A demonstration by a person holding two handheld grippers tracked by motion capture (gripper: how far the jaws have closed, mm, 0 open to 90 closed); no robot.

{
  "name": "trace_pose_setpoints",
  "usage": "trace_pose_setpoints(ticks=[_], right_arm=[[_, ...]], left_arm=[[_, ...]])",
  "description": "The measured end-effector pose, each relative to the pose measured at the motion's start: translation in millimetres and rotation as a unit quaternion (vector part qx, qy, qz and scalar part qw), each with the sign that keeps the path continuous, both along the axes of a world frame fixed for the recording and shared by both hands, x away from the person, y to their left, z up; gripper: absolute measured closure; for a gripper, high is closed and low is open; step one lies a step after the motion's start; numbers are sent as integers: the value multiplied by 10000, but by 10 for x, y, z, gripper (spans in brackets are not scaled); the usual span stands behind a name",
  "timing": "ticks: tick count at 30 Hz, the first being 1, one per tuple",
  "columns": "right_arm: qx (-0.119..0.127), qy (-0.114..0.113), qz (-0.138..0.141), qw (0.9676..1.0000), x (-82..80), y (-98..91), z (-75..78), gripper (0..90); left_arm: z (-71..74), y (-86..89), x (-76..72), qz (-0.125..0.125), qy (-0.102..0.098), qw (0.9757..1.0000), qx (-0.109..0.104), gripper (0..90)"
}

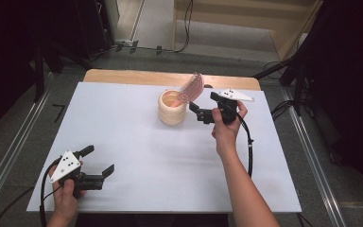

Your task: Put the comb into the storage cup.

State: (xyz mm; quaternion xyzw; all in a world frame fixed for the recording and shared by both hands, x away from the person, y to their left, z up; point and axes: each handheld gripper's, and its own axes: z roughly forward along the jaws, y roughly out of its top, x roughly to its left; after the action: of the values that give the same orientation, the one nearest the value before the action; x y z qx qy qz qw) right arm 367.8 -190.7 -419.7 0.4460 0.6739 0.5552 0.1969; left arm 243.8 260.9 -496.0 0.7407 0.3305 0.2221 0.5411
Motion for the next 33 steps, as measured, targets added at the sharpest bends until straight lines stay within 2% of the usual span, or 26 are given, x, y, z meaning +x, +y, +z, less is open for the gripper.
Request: trace_pose_setpoints(ticks=[7, 33], right_arm=[[-164, -65, 65, 9998, -85, -25, -18, 0], [-338, -225, 39, 9992, -399, -217, -120, 0]], left_arm=[[0, -1, -1, 0, -1, 10000, 4, 0], [0, 0, -1, 8, -3, 10000, -5, 0]])
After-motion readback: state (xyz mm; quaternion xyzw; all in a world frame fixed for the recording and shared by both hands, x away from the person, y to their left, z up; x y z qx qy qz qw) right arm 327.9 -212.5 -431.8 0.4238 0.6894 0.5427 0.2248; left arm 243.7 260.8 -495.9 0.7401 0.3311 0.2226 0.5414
